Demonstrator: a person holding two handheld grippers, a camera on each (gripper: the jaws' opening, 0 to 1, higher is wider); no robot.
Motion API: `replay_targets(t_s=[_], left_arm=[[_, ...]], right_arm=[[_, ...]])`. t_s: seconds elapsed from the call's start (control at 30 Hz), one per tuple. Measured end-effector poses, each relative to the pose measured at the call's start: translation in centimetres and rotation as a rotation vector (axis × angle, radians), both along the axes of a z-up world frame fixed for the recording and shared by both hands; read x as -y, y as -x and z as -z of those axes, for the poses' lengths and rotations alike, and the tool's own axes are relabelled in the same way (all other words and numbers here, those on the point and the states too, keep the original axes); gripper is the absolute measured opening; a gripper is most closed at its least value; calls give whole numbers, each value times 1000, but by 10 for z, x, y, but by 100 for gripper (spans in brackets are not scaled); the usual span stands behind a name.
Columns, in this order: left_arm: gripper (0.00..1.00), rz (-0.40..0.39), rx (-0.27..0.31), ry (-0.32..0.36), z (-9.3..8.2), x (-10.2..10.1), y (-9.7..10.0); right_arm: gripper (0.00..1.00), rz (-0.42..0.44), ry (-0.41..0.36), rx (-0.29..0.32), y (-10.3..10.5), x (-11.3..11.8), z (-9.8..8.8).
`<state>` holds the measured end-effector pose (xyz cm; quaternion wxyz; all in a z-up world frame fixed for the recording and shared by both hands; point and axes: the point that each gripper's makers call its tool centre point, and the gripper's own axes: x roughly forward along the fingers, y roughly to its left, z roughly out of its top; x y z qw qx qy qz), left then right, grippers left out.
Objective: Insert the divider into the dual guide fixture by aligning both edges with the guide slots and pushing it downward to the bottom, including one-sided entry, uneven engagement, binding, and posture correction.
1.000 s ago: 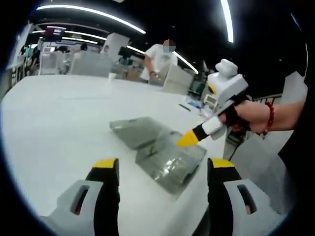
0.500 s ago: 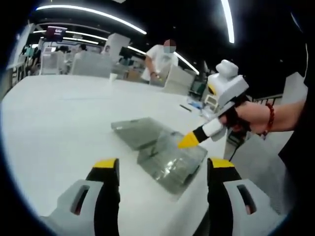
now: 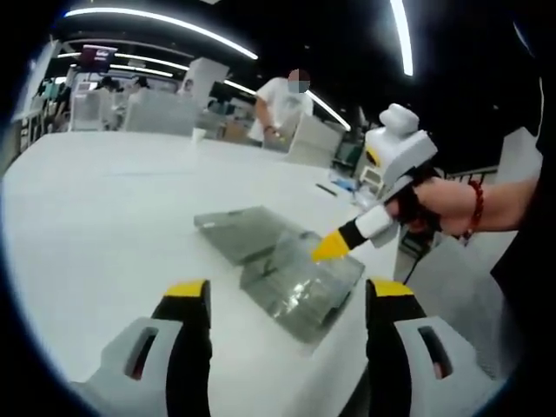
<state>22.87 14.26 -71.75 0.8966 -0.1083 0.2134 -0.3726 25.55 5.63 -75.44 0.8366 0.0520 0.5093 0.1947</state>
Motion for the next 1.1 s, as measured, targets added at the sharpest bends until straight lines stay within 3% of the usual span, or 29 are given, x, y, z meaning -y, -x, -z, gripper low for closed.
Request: replay_targets(t_s=[1.1], left_arm=[[70, 6, 2, -2, -3, 1, 1]], right_arm=[[0, -19, 19, 23, 1, 1, 0]])
